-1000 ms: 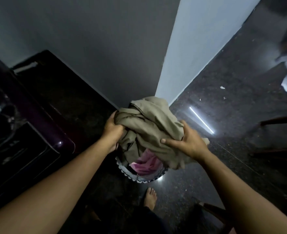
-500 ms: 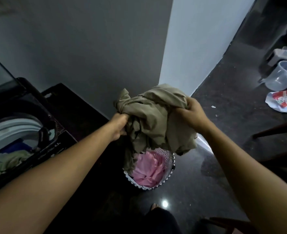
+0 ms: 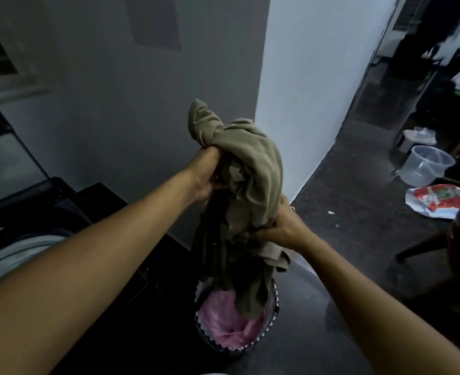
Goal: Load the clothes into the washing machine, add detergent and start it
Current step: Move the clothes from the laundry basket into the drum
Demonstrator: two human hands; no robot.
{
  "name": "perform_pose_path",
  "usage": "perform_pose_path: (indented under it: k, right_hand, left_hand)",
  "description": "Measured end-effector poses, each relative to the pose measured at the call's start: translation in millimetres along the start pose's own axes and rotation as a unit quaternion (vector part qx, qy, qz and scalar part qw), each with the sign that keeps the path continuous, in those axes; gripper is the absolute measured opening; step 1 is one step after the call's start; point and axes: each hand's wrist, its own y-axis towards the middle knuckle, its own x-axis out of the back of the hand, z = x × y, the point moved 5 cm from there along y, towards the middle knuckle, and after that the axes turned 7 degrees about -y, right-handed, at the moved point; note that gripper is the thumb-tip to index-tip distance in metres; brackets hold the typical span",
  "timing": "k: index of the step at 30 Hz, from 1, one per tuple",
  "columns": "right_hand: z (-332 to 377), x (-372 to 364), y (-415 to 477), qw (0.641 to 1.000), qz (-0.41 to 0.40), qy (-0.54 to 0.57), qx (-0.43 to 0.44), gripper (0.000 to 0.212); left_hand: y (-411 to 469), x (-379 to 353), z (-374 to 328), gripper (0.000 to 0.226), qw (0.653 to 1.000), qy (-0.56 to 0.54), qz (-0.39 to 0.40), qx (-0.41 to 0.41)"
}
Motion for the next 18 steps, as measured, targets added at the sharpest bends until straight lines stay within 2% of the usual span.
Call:
perform_pose_path:
  k: [4, 7, 9, 11, 14, 16, 18]
  right_hand:
    - [17.0, 19.0, 5.8, 0.993, -0.069, 0.096, -0.016, 0.045]
    - [15.7, 23.3, 2.9, 0.979, -0.074, 0.172, -0.076, 0.022]
    - [13.5, 23.4, 5.1, 0.977, -0.077, 0.179, -0.090, 0.011]
    - [16.0, 26.4, 7.3, 0.978, -0.074, 0.183, -0.073, 0.022]
    - [24.7, 28.6, 10.1, 0.977, -0.048, 0.207, -0.022, 0.059]
    - [31.1, 23.4, 13.7, 0.977, -0.039, 0.210, 0.000, 0.072]
    - [30.9, 18.0, 18.6, 0.978, -0.059, 0.197, -0.021, 0.081]
  left_hand:
    - [-8.2, -16.4, -27.0, 0.040, 0.998, 0.009, 0.041, -0.037]
    - [-11.7, -18.6, -30.1, 0.043, 0.998, -0.008, 0.046, -0.037]
    - [-13.5, -18.8, -32.2, 0.045, 0.998, -0.024, 0.041, -0.038]
    - [-15.9, -21.4, -38.5, 0.045, 0.997, -0.033, 0.049, -0.040]
    - [-18.9, -27.7, -51.6, 0.045, 0.995, -0.049, 0.070, -0.053]
    - [-22.4, -35.9, -59.4, 0.039, 0.992, -0.055, 0.092, -0.064]
    - [-25.0, -44.4, -65.5, 0.035, 0.991, -0.048, 0.105, -0.073]
